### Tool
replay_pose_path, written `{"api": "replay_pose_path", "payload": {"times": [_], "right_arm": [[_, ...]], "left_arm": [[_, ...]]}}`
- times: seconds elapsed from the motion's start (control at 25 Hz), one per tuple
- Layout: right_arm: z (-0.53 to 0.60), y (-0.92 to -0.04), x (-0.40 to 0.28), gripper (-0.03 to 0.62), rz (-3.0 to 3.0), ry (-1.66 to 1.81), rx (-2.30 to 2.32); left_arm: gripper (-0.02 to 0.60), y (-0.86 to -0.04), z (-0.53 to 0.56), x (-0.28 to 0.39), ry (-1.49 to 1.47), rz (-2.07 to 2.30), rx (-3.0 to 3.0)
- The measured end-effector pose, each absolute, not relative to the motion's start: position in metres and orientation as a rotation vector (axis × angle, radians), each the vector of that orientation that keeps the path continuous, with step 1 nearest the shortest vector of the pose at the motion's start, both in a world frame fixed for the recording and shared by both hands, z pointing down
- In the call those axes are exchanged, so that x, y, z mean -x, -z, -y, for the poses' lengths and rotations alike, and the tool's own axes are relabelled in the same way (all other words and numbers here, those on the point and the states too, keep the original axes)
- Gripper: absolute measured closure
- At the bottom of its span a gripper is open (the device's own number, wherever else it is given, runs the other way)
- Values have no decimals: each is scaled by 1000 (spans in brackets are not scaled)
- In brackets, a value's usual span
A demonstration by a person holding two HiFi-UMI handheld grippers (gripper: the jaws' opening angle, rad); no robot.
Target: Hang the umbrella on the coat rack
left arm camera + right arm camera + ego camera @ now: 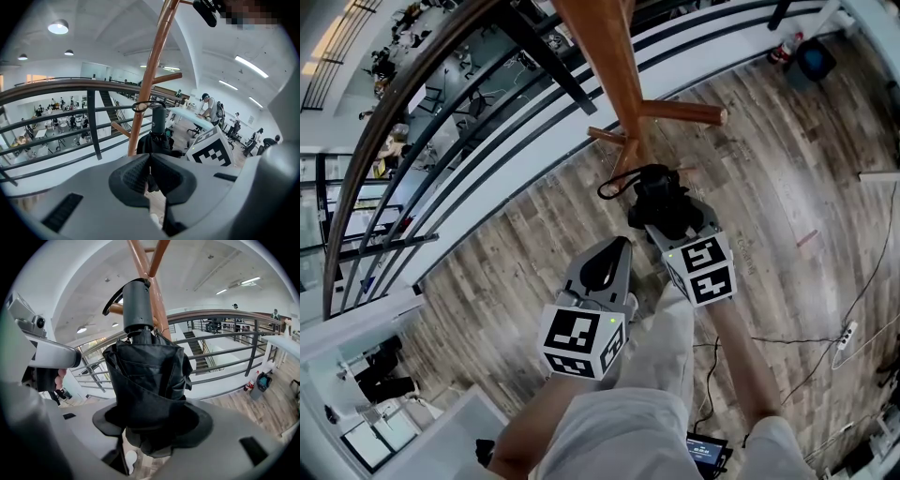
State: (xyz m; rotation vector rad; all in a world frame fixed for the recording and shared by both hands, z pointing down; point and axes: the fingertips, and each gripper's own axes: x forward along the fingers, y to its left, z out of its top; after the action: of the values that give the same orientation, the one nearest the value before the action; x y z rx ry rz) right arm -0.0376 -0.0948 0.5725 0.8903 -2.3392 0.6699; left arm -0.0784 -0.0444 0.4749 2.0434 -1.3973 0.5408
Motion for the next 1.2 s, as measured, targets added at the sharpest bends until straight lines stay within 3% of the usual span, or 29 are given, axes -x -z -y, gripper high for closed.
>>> {"api": "replay_pose_path", "payload": {"times": [1.2], "right_arm": [[109,-607,20,312,2281,-702,-991]], "left_arm": [[557,-497,49,76,-534,1407,-2019]]}}
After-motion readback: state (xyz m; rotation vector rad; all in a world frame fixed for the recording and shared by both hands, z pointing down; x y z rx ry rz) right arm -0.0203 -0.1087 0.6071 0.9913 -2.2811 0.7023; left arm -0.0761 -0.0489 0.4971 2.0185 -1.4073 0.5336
